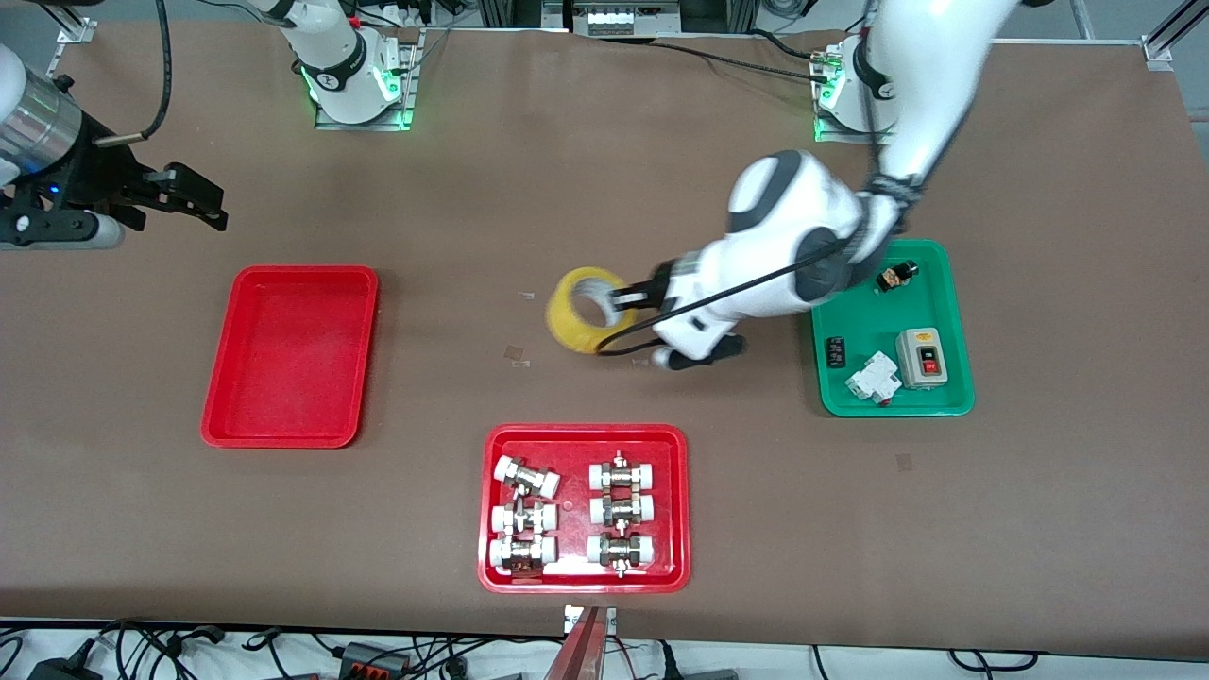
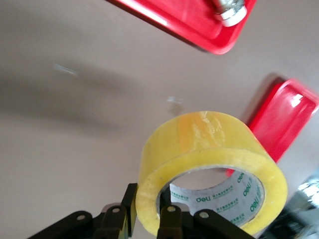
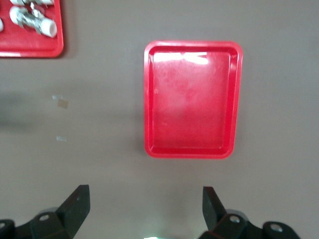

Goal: Left arm passes tape to right arm into tray
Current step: 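Carry the tape toward the middle while the right gripper reaches toward it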

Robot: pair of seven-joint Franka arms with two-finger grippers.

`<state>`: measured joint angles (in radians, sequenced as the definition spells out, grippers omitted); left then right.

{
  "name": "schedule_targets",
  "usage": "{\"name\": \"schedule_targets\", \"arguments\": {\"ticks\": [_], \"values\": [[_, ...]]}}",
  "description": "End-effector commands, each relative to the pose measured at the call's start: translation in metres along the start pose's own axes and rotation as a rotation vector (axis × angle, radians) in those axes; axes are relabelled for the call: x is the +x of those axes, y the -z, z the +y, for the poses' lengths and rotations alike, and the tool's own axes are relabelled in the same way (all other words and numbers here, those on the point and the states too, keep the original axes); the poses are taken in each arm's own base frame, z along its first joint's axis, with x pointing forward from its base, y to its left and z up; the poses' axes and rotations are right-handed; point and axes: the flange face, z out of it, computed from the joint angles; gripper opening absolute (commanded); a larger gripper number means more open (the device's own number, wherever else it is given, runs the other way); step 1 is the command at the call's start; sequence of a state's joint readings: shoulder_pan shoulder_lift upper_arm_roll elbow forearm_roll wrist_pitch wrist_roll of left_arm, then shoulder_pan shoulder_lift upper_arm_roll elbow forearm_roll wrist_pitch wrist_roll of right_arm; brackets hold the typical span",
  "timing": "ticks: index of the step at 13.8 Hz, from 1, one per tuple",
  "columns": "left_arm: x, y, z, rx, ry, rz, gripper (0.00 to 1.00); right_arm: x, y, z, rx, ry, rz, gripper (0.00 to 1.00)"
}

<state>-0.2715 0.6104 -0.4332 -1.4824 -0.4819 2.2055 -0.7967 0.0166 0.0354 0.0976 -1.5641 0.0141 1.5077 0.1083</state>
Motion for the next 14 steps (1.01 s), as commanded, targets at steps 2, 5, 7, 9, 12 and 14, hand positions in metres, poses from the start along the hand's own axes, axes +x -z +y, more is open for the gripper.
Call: {"name": "schedule_targets", "arguments": {"ticks": [2, 5, 7, 9, 12, 14], "values": [[0.010, -0.025, 0.025, -0.211, 0.198, -0.065, 0.00, -0.002, -0.013, -0.001, 0.001, 0.019, -0.082, 1.00], [0.006, -0.020, 0.029, -0.280, 0.266, -0.130, 0.00, 0.002, -0.020, -0.014, 0.099, 0.030, -0.106, 1.00], [-0.004, -0.037, 0.033, -0.279, 0.270, -0.143, 0.00, 0.010, -0.028, -0.024, 0.224, 0.030, -0.123, 1.00], [-0.001, -0.034, 0.043, -0.385, 0.350, -0.152, 0.00, 0.024, -0.041, -0.034, 0.333, 0.053, -0.125, 1.00], [-0.010, -0.042, 0.047, -0.403, 0.368, -0.162, 0.00, 0.051, -0.066, -0.058, 0.523, 0.123, -0.087, 1.00], [-0.008, -0.041, 0.046, -0.422, 0.409, -0.188, 0.00, 0.065, -0.081, -0.080, 0.591, 0.146, -0.057, 1.00]]}}
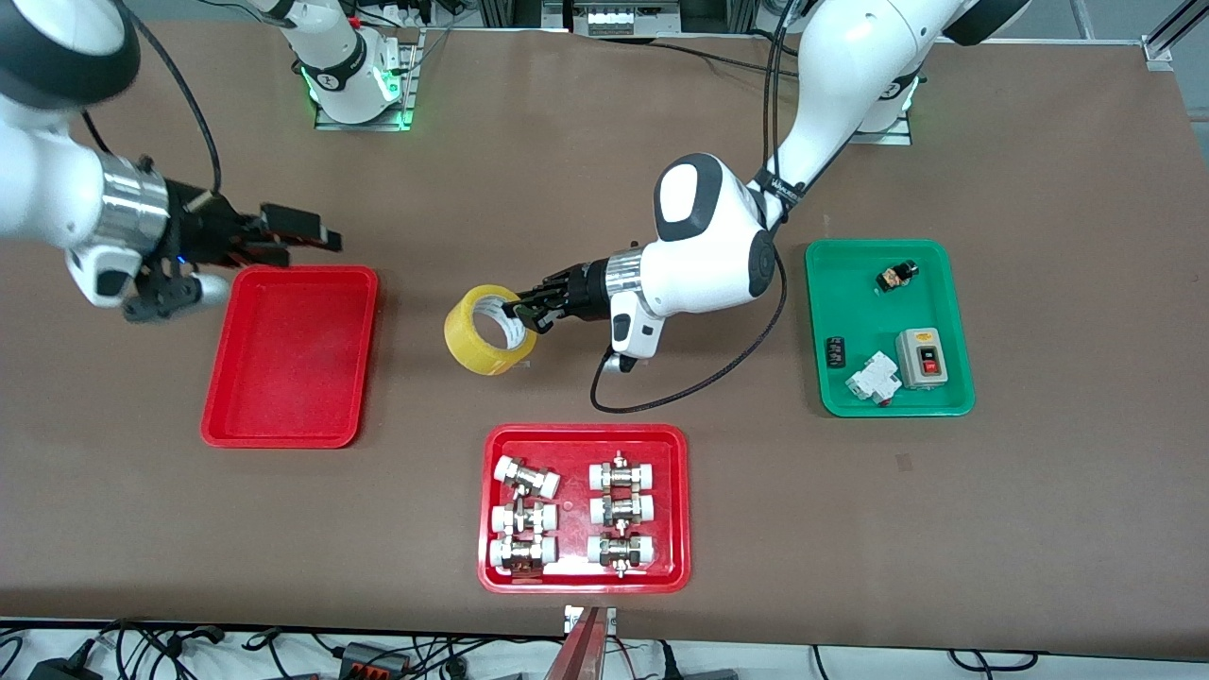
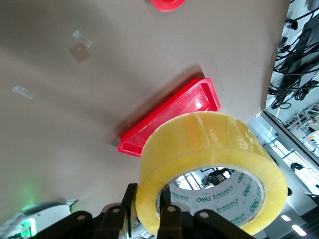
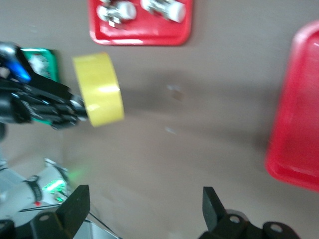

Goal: Left arm passes tape to right arm into tray
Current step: 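Grasp the tape roll with the right gripper beside the left gripper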

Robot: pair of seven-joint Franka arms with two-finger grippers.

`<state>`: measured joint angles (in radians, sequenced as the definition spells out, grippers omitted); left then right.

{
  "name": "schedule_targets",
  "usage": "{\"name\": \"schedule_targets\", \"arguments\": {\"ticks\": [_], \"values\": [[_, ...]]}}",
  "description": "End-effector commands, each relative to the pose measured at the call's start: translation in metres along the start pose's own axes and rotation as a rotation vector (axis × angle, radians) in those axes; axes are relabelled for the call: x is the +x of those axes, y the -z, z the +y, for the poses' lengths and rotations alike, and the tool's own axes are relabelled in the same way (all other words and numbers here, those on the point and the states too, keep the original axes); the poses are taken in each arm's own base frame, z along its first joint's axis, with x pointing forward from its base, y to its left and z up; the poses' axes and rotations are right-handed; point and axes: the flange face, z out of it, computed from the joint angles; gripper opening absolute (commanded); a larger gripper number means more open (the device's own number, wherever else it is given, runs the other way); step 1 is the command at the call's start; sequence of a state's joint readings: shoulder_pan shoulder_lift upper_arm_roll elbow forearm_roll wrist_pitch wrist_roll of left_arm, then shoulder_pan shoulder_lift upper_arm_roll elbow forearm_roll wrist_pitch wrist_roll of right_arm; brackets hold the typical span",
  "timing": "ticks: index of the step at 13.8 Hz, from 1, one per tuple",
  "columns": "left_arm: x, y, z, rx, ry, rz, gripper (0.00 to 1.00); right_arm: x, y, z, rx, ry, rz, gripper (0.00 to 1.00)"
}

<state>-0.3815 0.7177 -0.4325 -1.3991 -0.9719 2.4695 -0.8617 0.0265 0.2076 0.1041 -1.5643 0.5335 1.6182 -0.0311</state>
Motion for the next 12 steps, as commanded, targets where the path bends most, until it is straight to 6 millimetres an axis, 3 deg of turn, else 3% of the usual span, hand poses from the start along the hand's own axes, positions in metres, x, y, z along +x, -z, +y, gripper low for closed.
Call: {"name": "schedule_targets", "arguments": {"ticks": [1, 7, 10, 12], "values": [[-0.004, 0.000, 0.010, -0.040, 0.031, -0.028, 0.00, 0.023, -0.029, -0.015, 0.082, 0.058, 0.036, 1.00], [0.002, 0.008, 0.015, -0.043, -0.004, -0.017, 0.00, 0.063, -0.098, -0.041, 0.167, 0.105, 0.126, 1.00], [-0.001, 0.009, 0.016, -0.043, -0.019, -0.015, 0.00, 0.074, -0.126, -0.048, 0.161, 0.106, 0.162, 1.00], [-0.002, 0.007, 0.015, -0.042, -0.023, -0.014, 0.00, 0.077, -0.133, -0.047, 0.159, 0.117, 0.165, 1.00]]}}
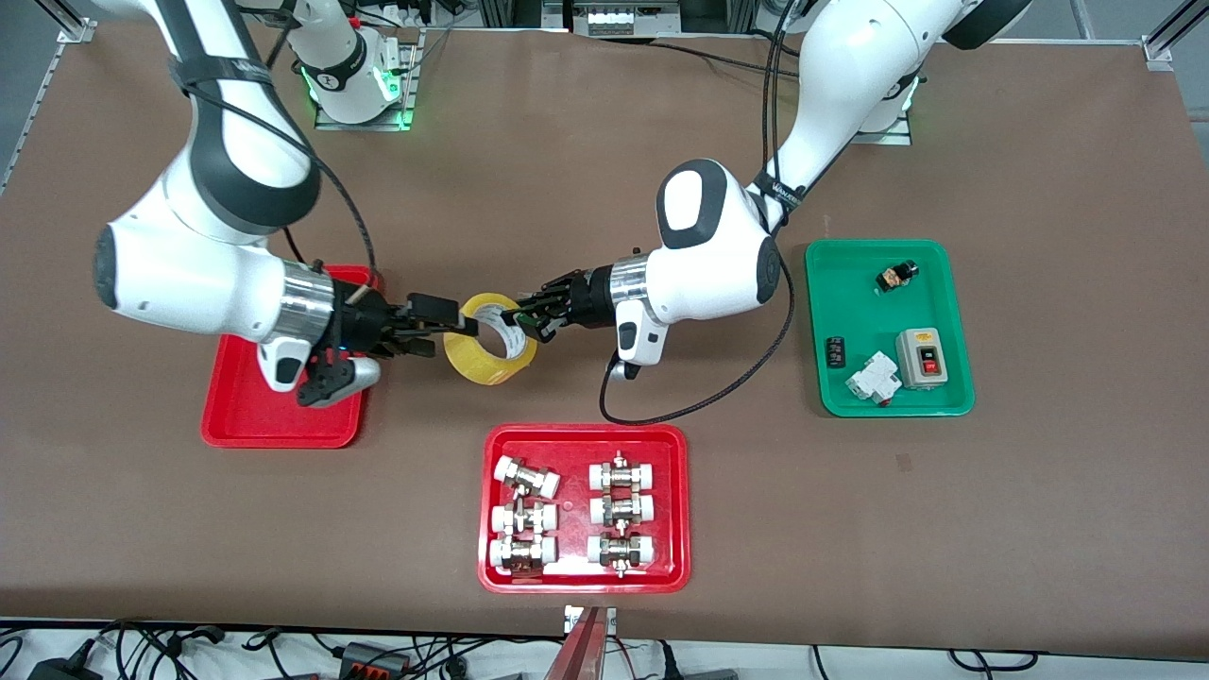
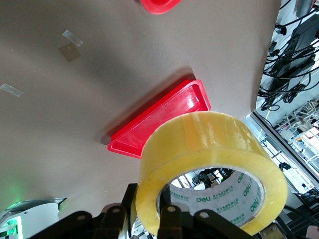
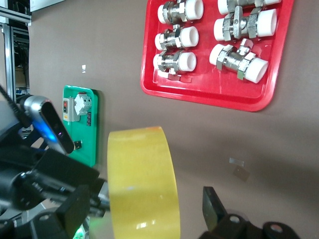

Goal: Left arm passes tape to right arm into tray
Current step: 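Grasp the tape roll with the right gripper beside the left gripper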

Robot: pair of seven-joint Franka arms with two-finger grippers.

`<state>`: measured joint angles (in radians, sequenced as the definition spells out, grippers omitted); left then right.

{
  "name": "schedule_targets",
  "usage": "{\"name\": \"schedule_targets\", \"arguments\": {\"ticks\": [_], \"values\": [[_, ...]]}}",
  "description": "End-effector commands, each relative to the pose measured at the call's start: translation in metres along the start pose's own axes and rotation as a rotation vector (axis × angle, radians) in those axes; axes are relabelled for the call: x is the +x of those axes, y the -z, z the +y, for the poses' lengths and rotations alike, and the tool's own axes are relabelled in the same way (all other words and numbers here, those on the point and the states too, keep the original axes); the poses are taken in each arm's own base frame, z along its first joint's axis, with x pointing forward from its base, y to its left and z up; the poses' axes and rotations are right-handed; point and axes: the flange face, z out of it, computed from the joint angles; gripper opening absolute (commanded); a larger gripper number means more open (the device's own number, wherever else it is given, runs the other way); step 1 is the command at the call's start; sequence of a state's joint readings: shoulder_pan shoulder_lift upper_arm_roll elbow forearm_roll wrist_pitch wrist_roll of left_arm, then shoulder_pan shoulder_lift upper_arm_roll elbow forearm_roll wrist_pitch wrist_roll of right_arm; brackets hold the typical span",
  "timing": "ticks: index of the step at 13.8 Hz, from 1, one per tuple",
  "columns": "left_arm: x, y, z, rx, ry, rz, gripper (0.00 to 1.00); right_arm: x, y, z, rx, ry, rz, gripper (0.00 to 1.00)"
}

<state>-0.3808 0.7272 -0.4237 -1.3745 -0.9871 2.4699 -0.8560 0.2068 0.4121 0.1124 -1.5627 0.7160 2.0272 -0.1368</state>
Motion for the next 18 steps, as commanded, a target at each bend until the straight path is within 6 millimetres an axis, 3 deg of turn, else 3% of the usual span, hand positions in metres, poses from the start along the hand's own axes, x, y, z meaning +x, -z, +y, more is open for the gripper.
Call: {"name": "schedule_targets", "arguments": {"ticks": [1, 2, 3, 5, 6, 9, 10, 11, 13, 15, 17, 18], "values": [[-0.006, 0.001, 0.007, -0.017, -0.028, -0.013, 0.00, 0.005, -0.002, -0.001, 0.021, 0.026, 0.017, 1.00], [-0.006, 0.001, 0.007, -0.016, -0.028, -0.012, 0.00, 0.005, -0.002, 0.000, 0.019, 0.029, 0.017, 0.88], [-0.006, -0.001, 0.006, -0.008, -0.039, -0.006, 0.00, 0.005, -0.002, 0.000, 0.018, 0.029, 0.016, 0.57], [-0.006, -0.001, 0.006, 0.001, -0.054, 0.003, 0.00, 0.007, 0.003, -0.005, 0.019, 0.040, 0.026, 0.14], [-0.006, 0.000, 0.007, -0.001, -0.055, 0.003, 0.00, 0.007, 0.004, -0.007, 0.020, 0.039, 0.027, 0.00], [-0.005, 0.000, 0.006, 0.000, -0.050, 0.005, 0.09, 0.007, 0.003, -0.009, 0.021, 0.029, 0.025, 0.00], [-0.005, 0.002, 0.007, 0.000, -0.057, 0.010, 0.24, 0.007, 0.003, -0.009, 0.021, 0.029, 0.025, 0.00], [-0.003, 0.007, 0.010, 0.017, -0.096, 0.035, 0.99, 0.007, 0.003, -0.009, 0.021, 0.029, 0.025, 0.00], [-0.003, 0.026, 0.018, 0.055, -0.196, 0.110, 1.00, 0.007, 0.003, -0.009, 0.021, 0.031, 0.025, 0.00], [0.006, 0.069, 0.030, 0.061, -0.193, 0.119, 1.00, 0.007, 0.006, -0.008, 0.019, 0.034, 0.029, 0.00], [0.029, 0.145, 0.039, 0.143, -0.151, 0.056, 1.00, 0.010, 0.017, 0.015, 0.003, 0.030, 0.030, 0.00], [0.044, 0.186, 0.034, 0.231, -0.147, 0.033, 1.00, 0.012, 0.033, 0.045, 0.006, 0.021, 0.022, 0.00]]}}
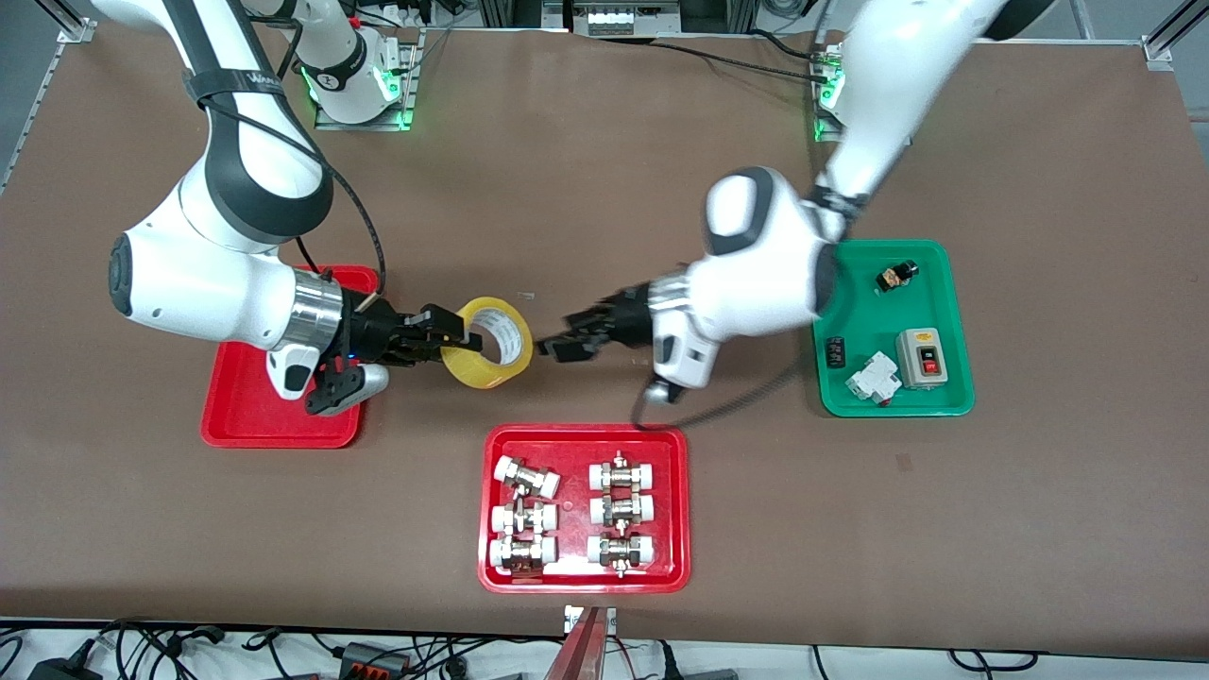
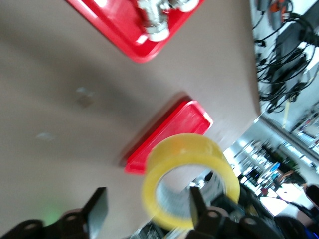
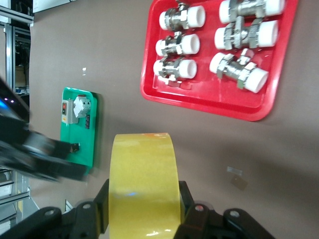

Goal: Left arm passes tape to right arm into tray
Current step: 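Carry the tape over the empty red tray while the left gripper withdraws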

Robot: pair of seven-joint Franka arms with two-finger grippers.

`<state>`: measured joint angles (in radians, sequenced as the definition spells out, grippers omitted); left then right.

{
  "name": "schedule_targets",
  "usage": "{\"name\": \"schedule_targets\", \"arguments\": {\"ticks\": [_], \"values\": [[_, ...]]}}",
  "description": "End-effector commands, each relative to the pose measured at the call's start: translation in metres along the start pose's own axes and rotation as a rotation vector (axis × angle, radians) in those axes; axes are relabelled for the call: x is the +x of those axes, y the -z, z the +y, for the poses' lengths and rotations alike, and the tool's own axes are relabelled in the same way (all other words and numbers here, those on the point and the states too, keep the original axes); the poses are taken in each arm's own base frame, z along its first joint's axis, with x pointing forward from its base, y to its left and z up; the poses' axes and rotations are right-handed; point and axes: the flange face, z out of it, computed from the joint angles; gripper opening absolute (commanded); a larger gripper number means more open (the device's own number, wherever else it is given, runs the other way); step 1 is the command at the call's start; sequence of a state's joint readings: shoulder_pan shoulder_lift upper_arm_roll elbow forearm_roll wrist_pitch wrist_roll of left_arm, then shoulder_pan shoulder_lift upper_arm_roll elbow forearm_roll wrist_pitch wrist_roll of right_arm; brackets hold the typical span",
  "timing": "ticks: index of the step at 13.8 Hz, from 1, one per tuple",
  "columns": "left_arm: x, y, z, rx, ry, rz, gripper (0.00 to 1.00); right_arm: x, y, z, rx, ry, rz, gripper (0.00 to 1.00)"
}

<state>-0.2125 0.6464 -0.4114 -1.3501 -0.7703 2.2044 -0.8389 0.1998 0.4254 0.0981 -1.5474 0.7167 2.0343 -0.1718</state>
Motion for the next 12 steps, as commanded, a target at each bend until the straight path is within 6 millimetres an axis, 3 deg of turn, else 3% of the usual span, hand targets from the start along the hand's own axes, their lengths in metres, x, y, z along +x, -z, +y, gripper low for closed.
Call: {"name": "schedule_targets", "arguments": {"ticks": [1, 3, 4, 7, 8, 12], "values": [[0.022, 0.104, -0.025, 0.204, -0.046, -0.022, 1.00, 0.001, 0.031, 0.059, 0.026, 0.007, -0.047, 0.00], [0.013, 0.166, -0.033, 0.340, -0.152, 0.041, 1.00, -0.006, 0.048, 0.128, 0.048, 0.007, -0.087, 0.00], [0.004, 0.188, -0.037, 0.409, -0.174, 0.077, 1.00, -0.013, 0.054, 0.156, 0.049, 0.018, -0.104, 0.00], [0.006, 0.233, -0.066, 0.653, -0.162, 0.187, 1.00, -0.033, 0.064, 0.245, 0.039, 0.098, -0.146, 0.00], [-0.003, 0.245, -0.068, 0.705, -0.179, 0.228, 1.00, -0.040, 0.064, 0.272, 0.059, 0.122, -0.149, 0.00], [0.006, 0.309, -0.081, 0.781, -0.318, 0.311, 1.00, -0.067, 0.058, 0.347, 0.085, 0.180, -0.173, 0.00]]}}
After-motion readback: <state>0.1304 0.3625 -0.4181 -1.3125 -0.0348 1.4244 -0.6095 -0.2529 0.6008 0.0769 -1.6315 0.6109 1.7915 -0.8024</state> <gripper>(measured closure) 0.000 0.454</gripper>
